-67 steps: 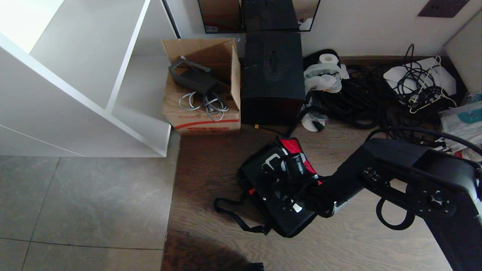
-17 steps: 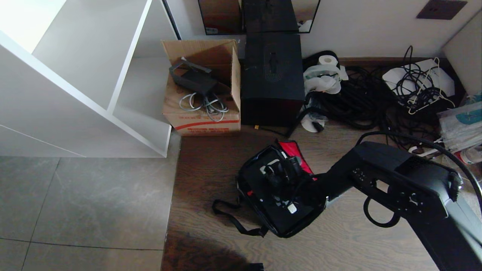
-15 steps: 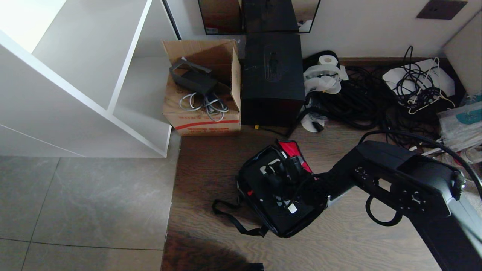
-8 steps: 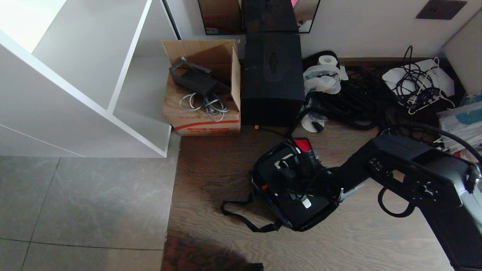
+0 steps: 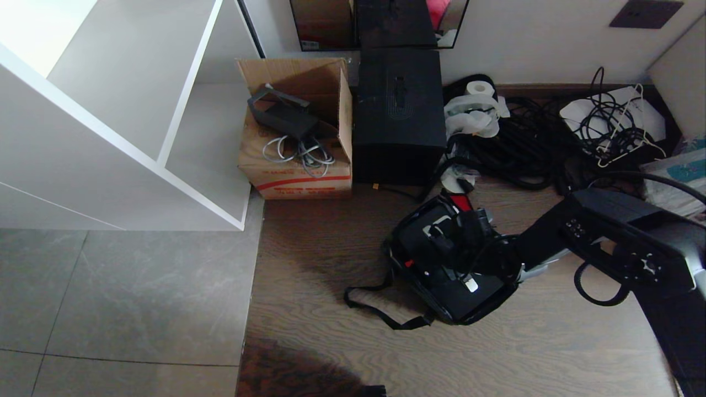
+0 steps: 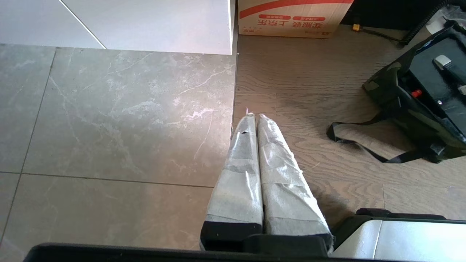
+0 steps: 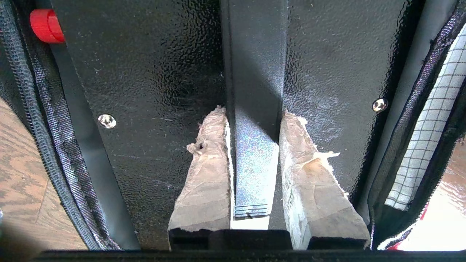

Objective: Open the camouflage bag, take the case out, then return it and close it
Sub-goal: Close the top of the storage box

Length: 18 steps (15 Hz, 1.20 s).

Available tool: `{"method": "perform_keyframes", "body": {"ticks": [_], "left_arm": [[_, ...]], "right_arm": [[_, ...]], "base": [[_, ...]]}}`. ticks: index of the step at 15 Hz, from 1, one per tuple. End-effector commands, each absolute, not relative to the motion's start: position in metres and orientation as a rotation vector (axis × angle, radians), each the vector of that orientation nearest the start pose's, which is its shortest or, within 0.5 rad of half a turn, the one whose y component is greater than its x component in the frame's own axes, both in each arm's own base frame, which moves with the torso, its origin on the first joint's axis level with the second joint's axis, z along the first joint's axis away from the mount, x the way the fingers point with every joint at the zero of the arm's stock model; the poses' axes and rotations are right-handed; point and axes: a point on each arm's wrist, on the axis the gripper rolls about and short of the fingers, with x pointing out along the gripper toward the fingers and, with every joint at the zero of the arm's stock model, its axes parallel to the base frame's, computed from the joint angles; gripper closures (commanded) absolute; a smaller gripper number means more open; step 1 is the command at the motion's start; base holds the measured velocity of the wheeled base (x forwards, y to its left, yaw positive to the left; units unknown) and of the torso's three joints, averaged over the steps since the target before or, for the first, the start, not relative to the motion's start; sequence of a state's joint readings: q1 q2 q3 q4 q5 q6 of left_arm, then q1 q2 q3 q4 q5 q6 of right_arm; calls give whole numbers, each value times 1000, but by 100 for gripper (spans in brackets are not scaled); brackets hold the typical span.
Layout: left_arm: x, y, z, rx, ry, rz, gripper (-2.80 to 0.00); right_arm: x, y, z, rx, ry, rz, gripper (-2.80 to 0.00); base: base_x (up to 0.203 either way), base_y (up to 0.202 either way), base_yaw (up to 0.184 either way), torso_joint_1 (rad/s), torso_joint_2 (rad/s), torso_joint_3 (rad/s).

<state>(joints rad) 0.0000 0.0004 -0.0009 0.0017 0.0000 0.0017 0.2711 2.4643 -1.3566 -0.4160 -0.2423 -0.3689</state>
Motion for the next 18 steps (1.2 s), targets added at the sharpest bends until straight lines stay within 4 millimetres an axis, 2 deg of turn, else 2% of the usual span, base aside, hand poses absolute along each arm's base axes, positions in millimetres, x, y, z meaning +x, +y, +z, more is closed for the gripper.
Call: {"method": "perform_keyframes", "body": {"ticks": [1,4,5,9,11,16,18], "left_arm": [[-23,0,75,2,2,0,0],[-23,0,75,2,2,0,0],[-23,0,76,2,0,0,0],[-23,0,75,2,2,0,0],[-23,0,75,2,2,0,0],[-23,0,76,2,0,0,0],[-23,0,75,2,2,0,0]], "right_arm": [[443,115,3,-530,654,142,0],[432,120,8,-528,656,181,-4],[427,124,8,-526,659,215,-280],[417,140,6,-480,652,244,-280],[412,148,21,-473,621,256,-280],[389,206,27,-261,618,350,-280],[385,216,19,-209,643,414,-280]], "base": [[0,0,0,0,0,0],[0,0,0,0,0,0],[0,0,0,0,0,0],[0,0,0,0,0,0],[0,0,0,0,0,0],[0,0,0,0,0,0],[0,0,0,0,0,0]]}}
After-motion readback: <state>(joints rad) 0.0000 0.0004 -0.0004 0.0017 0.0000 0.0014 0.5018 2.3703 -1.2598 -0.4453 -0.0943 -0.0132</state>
